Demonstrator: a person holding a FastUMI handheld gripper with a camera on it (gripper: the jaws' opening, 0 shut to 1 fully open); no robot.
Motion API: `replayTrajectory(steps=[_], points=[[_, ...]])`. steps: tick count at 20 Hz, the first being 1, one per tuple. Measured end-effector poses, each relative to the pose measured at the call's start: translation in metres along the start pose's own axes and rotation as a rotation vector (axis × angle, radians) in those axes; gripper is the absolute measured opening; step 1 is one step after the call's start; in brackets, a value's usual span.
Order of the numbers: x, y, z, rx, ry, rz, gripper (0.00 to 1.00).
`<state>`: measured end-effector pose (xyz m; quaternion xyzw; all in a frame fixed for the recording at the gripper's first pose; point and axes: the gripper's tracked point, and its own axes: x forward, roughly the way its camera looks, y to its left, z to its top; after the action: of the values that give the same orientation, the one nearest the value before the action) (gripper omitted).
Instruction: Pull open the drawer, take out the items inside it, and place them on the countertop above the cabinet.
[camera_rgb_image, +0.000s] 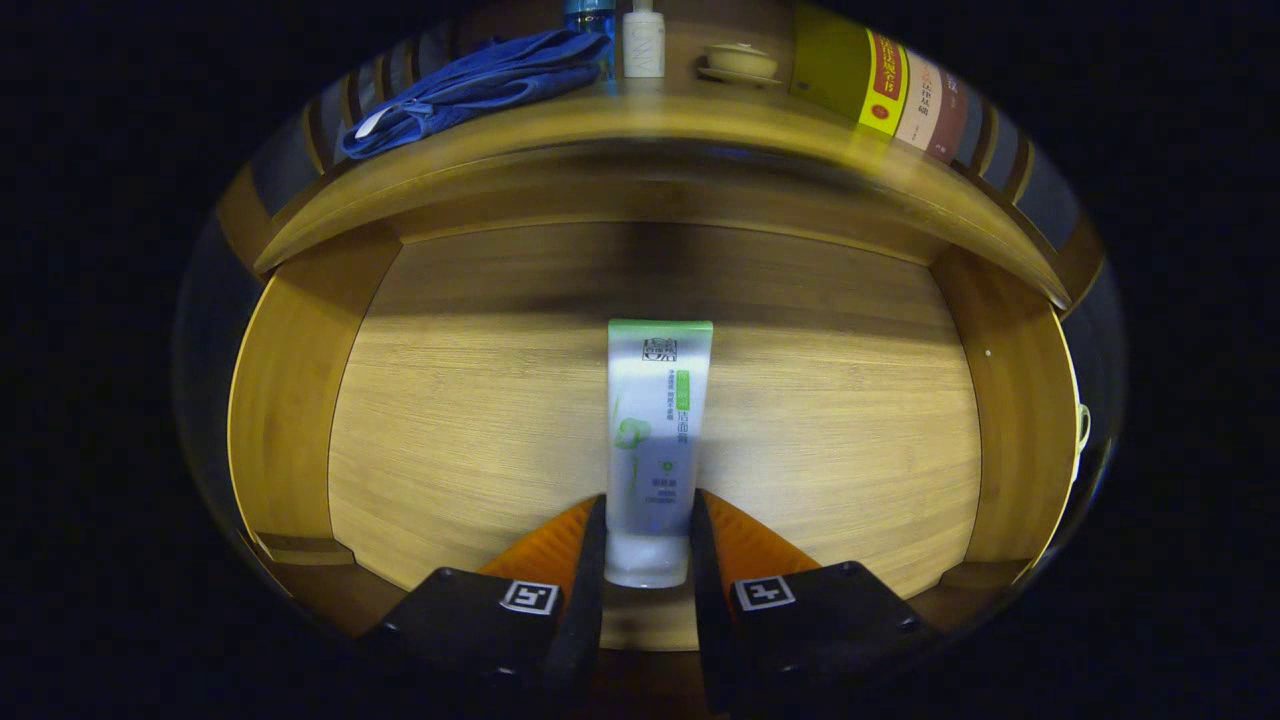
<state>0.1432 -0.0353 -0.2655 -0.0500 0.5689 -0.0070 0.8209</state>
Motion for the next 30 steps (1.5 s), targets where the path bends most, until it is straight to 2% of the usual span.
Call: replayTrajectory(steps=[2, 7, 15, 18, 22, 26, 30], points=[[-0.001, 0.003, -0.002, 0.01, -0.012, -0.009, 0.45], [-0.02, 0.005, 0.013, -0.007, -0.162, -0.045, 0.44], [-0.12, 0.011, 0.027, -0.026, -0.388, 0.019, 0.44], [-0.156, 0.015, 0.055, -0.026, -0.471, 0.037, 0.44], [-0.19, 0.015, 0.11, -0.018, -0.542, 0.016, 0.44], [-0.175, 0.015, 0.164, 0.023, -0.552, 0.0, 0.44], [-0.124, 0.018, 0.2, 0.064, -0.477, 0.021, 0.44]])
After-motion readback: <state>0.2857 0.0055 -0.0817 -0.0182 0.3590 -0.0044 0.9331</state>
